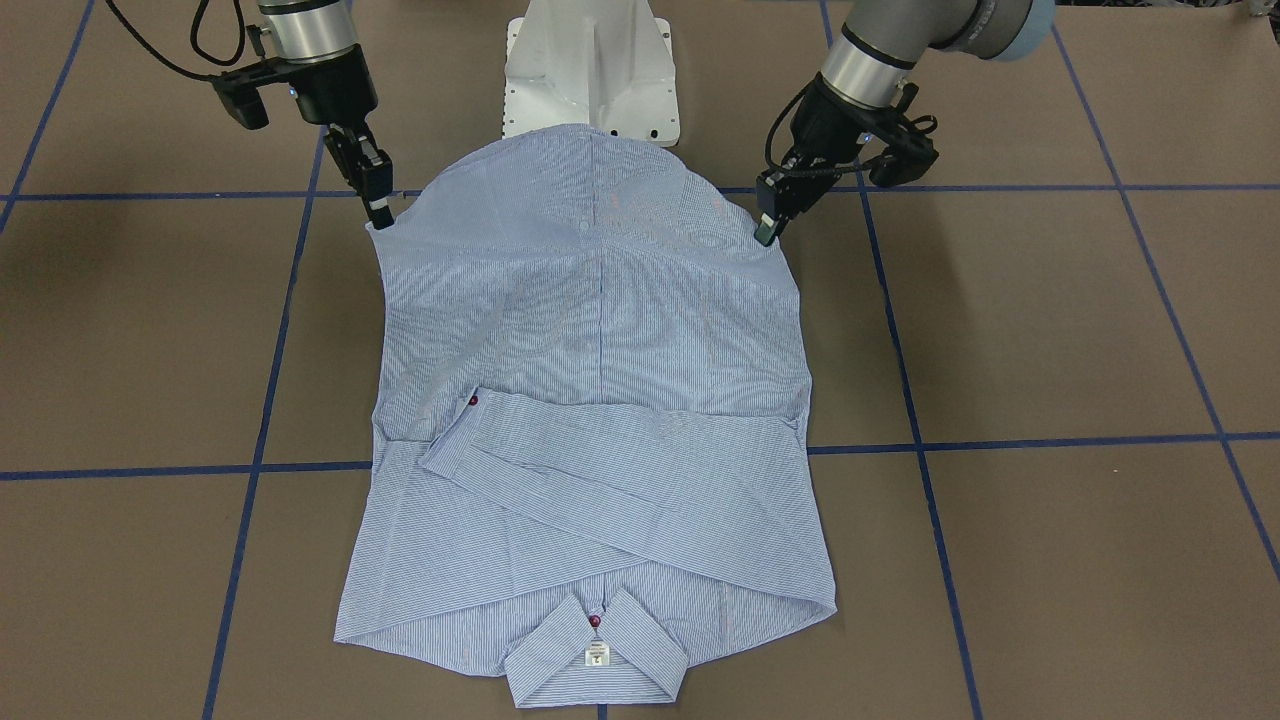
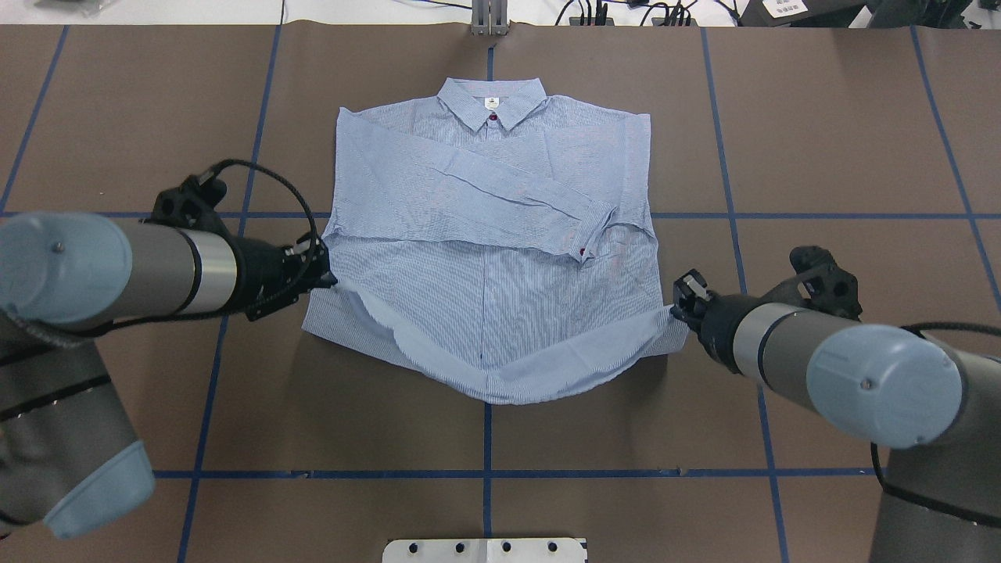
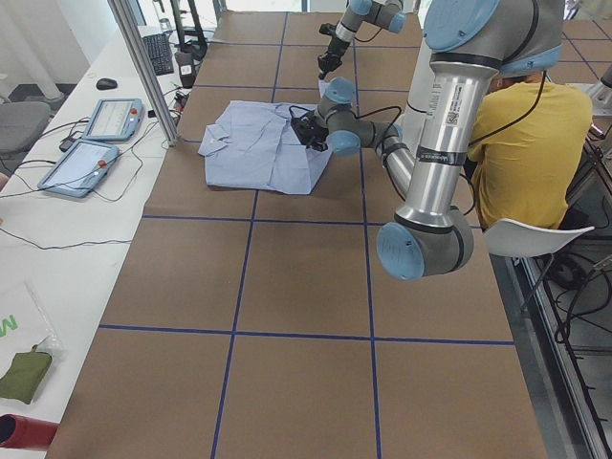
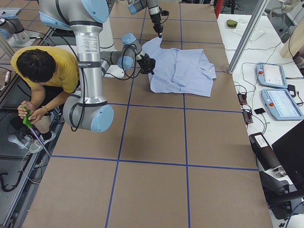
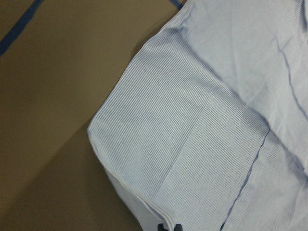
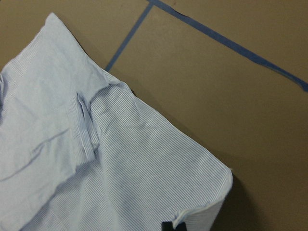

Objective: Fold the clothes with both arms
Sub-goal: 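Lift the hem with both grippers and fold it up toward the collar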

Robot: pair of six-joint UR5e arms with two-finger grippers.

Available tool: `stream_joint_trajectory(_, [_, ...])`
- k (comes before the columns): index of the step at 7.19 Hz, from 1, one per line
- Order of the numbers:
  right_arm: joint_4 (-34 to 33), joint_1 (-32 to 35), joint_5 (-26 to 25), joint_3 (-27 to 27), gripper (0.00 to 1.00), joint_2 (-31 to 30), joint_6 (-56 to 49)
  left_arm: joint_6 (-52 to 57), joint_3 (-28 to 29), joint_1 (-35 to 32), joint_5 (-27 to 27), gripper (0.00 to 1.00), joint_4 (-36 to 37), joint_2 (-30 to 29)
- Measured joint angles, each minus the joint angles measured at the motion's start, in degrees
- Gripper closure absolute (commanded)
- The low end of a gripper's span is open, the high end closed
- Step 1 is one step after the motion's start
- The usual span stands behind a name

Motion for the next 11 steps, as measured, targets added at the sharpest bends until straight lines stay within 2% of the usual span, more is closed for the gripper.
stream_joint_trajectory(3, [-0.1, 8.7, 1.0, -7.9, 1.00, 7.6, -2.8, 0.3, 5.2, -9.2, -6.0, 1.00, 0.1, -5.0])
stream_joint_trajectory(6, [-0.1, 12.4, 1.6, -13.9, 1.00, 12.9, -2.9, 0.2, 7.4, -10.4, -6.7, 1.00, -0.5, -6.0])
stream_joint_trajectory(8, [0.3, 14.4, 1.9, -21.6, 1.00, 17.5, -4.6, 0.6, 15.4, -11.0, -6.5, 1.00, -2.4, -10.1])
stream_joint_trajectory(11, [1.1, 18.1, 8.0, -34.6, 1.00, 25.2, -7.8, 2.3, 31.6, -13.0, -5.6, 1.00, -13.1, -15.4])
